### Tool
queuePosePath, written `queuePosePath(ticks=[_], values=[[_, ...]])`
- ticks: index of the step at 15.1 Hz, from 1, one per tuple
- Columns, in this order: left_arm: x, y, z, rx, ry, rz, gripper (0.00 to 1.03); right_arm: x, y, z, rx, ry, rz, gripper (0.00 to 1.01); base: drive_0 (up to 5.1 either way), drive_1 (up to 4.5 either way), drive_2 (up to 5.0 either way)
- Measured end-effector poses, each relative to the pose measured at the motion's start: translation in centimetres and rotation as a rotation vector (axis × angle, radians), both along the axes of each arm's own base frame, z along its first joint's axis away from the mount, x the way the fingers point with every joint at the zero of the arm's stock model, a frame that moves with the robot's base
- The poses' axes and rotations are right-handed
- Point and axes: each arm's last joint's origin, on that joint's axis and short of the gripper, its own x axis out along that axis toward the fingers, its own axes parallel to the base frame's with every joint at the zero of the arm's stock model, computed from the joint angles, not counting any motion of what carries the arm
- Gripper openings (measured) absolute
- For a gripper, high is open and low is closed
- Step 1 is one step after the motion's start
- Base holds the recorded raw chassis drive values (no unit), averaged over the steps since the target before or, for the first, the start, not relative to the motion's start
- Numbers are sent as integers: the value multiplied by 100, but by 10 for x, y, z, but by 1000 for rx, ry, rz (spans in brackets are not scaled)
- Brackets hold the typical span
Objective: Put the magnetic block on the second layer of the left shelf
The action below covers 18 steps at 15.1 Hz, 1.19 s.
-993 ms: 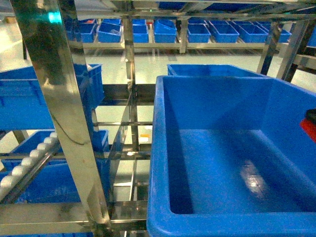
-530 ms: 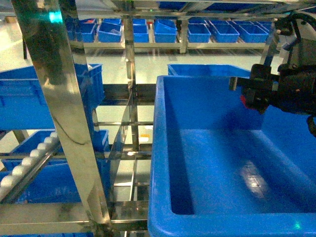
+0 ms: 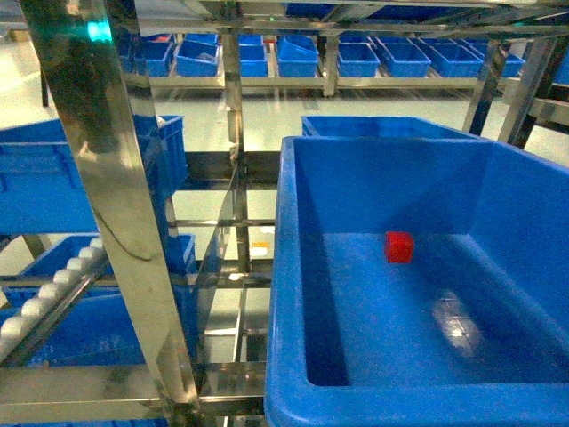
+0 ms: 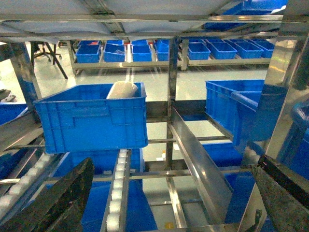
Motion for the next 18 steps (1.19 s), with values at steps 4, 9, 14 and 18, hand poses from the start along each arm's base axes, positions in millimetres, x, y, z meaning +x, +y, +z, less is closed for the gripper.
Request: queuePosePath(ticks=[4, 9, 14, 18], values=[[0, 0, 0, 0, 0, 0, 98, -64, -22, 2, -52, 15, -106, 98, 0, 0, 0], [0, 0, 0, 0, 0, 0, 98, -78, -29, 6, 92, -14, 20, 81, 0, 0, 0], [0, 0, 0, 0, 0, 0, 98, -90, -41, -2, 93, -3, 62, 40, 0, 0, 0], [0, 0, 0, 0, 0, 0, 98, -100, -43, -6, 98, -26, 62, 2, 0, 0, 0]])
